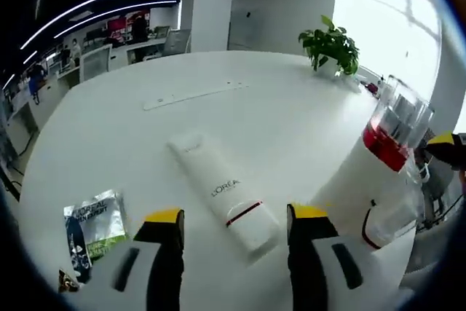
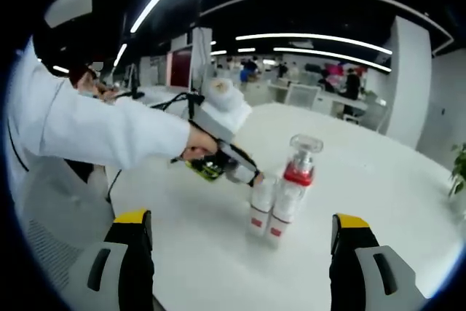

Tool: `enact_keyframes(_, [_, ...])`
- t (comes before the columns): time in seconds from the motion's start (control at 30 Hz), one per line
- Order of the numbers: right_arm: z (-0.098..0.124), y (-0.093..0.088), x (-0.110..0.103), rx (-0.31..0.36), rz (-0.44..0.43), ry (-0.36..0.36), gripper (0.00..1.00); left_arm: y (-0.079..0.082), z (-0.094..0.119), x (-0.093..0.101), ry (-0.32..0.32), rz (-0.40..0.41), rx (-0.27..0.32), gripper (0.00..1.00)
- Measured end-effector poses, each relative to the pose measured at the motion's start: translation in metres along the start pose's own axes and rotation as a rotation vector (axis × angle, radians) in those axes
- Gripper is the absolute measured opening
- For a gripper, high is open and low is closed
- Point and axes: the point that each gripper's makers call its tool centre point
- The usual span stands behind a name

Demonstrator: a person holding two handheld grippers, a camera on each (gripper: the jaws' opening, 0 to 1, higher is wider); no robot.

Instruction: Arrange the skincare products in the storage area until every visible bottle or jar stands upright without overlapping.

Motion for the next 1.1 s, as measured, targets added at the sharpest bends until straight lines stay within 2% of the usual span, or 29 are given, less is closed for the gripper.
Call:
enact_keyframes(0.1, [0.0,0.0,0.001,-0.003,-0.002,-0.001,1.0,0.0,-0.007,0.0,0.0,0.007,-0.012,0.53])
enact_keyframes(0.2, [0.001,0.0,0.002,0.002,-0.007,-0.001,1.0,0.0,-0.013,0.003,0.006,-0.019,-0.031,0.52])
enact_keyframes(0.33, [0.002,0.002,0.002,0.011,-0.014,-0.002,1.0,0.0,-0.024,-0.006,0.019,-0.032,-0.046,0.51])
enact_keyframes(0.4, [0.002,0.001,0.002,0.009,-0.015,-0.002,1.0,-0.003,-0.022,-0.005,0.039,-0.039,-0.063,0.53])
enact_keyframes(0.5, [0.002,0.0,0.002,0.006,-0.014,-0.003,1.0,-0.006,-0.025,0.0,0.034,-0.034,-0.074,0.52])
enact_keyframes(0.67, [0.002,0.0,0.004,0.009,-0.025,-0.008,1.0,-0.006,-0.031,0.007,0.035,-0.039,-0.079,0.5])
enact_keyframes(0.8, [0.002,0.0,0.004,0.011,-0.028,-0.006,1.0,-0.003,-0.036,0.005,0.05,-0.059,-0.073,0.51])
enact_keyframes(0.9, [0.002,0.0,0.002,0.011,-0.029,0.002,1.0,0.0,-0.041,0.001,0.056,-0.067,-0.065,0.46])
enact_keyframes(1.07, [0.002,-0.001,0.001,0.005,-0.033,0.004,1.0,-0.001,-0.042,-0.003,0.079,-0.106,-0.073,0.45])
enact_keyframes(1.1, [0.002,-0.002,0.001,0.003,-0.032,0.006,1.0,-0.001,-0.04,-0.004,0.084,-0.089,-0.069,0.44])
Point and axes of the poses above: the point that each gripper's makers call its tool centre point, and the gripper's own axes: z roughly backward along the fingers, x roughly to its right, y roughly out of its top, and after that the axes turned 4 degrees about -z, right-handed
